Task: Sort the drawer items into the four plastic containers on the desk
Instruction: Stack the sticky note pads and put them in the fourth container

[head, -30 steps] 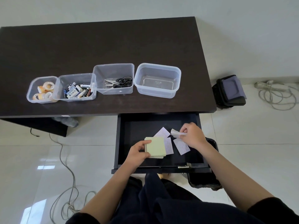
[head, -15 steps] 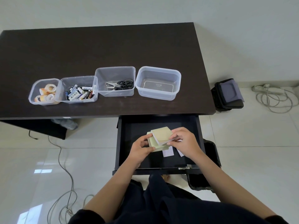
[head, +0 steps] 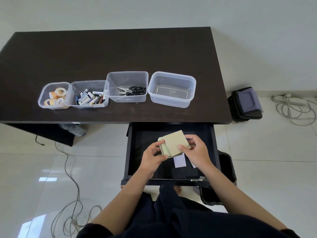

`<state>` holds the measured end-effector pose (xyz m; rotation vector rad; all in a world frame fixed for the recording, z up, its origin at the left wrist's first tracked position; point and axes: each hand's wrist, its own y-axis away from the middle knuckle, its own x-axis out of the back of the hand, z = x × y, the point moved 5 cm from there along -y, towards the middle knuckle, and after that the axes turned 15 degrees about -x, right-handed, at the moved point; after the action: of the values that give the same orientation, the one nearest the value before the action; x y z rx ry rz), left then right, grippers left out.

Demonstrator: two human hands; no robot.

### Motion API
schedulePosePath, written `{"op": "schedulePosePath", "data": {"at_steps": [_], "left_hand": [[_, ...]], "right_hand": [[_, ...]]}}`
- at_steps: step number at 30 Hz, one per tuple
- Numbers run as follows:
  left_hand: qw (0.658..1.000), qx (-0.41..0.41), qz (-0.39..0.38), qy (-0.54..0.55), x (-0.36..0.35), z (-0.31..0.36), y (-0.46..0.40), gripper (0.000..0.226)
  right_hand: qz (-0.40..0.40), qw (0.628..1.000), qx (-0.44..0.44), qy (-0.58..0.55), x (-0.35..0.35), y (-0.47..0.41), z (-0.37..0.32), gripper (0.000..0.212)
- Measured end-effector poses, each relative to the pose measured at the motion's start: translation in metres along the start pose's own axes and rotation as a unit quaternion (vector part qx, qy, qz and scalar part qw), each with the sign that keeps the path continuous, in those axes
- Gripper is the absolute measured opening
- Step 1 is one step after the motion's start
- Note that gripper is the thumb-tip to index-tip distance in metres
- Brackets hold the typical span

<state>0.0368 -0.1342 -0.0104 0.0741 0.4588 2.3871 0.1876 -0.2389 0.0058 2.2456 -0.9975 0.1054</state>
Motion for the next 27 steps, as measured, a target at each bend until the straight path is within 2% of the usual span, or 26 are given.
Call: {"op": "schedulePosePath", "data": {"at_steps": [4, 8, 13, 20, 27], "left_hand": [[1.0, 0.003, -0.002, 0.01, -0.002, 0.003, 0.002, 0.047], [1.0, 0.0, -0.021, 0.001, -0.002, 0.007, 0.001, 0.036], [0.999, 0.001, -0.043, -0.022, -0.003, 0.008, 0.002, 0.034], [1.0, 0.01, -0.017, -0.022, -0.006, 0.015, 0.004, 0.016], [0.987, -0.024, 0.003, -0.158, 0.001, 0.014, 0.002, 0.032]], "right_hand": [[0.002, 1.0, -0.009, 0.003, 0.0, 0.001, 0.0, 0.033], [-0.037, 0.999, -0.012, -0.019, -0.004, 0.0, 0.003, 0.033], [-0.071, 0.997, -0.023, -0.031, -0.01, -0.001, 0.012, 0.037], [-0.046, 0.996, -0.021, -0.067, -0.018, 0.001, 0.023, 0.035], [-0.064, 0.996, -0.022, -0.062, -0.028, 0.001, 0.029, 0.036]]}}
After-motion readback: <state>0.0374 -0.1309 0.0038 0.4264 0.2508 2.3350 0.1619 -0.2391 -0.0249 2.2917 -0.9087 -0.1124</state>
